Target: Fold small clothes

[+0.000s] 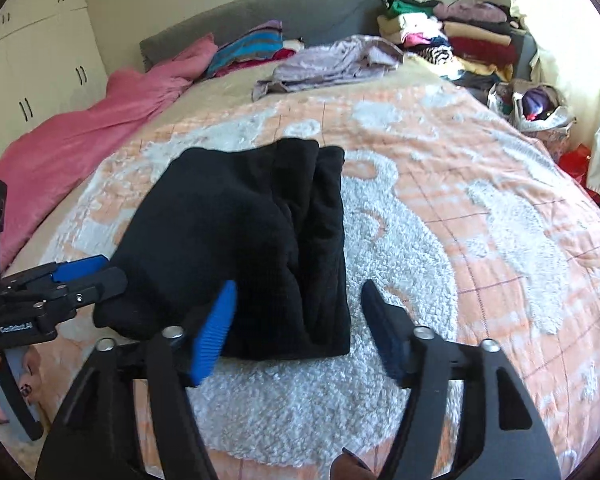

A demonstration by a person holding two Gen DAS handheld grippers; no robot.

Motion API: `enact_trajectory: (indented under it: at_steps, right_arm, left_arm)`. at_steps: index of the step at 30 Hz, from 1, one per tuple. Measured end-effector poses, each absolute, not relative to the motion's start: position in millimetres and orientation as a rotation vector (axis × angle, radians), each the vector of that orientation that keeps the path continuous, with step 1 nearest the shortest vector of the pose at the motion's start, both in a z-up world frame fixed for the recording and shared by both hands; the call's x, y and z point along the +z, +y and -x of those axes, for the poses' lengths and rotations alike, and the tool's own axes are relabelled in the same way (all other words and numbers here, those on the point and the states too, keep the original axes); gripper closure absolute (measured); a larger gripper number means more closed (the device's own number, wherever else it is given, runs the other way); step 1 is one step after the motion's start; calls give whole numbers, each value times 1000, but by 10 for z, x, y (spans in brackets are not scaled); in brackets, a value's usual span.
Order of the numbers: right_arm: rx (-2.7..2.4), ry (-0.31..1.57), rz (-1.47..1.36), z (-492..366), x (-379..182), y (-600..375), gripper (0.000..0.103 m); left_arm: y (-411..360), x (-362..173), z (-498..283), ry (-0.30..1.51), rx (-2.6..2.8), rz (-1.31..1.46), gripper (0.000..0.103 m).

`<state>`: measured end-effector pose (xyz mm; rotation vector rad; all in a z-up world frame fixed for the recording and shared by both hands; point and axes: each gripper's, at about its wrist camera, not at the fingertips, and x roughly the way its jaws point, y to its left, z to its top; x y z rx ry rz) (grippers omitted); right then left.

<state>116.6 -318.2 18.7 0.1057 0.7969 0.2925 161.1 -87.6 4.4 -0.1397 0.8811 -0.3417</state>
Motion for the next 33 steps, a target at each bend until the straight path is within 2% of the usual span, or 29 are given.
enact_trajectory:
  at_steps: [1, 3, 5, 8, 11, 13, 33]
  right_arm:
    - [288, 787, -106, -1140, 205, -3180, 26]
    - [279, 761, -101, -1063, 256, -3165, 22]
    - [260, 732, -87, -959, 313, -3147, 11]
    - [237, 683, -82, -807, 410, -3140, 6]
    - [229, 631, -68, -653, 512, -3130, 5]
    - [221, 605, -60, -567, 571, -3125, 5]
    - [189, 499, -24, 77, 750, -2987, 5]
  left_arm:
    - [-866, 55, -1597, 878, -343, 142, 35]
    - [-839, 88, -1554, 869, -344, 143, 32]
    - [-819, 117, -1528, 861, -344, 143, 28]
    - [-775, 177, -1468, 844, -343, 147, 22]
    - [-735, 242, -1396, 825, -341, 148, 20]
    - [-700, 289, -1344, 808, -335, 148, 9]
    - [-467, 411, -806, 703, -308, 78, 9]
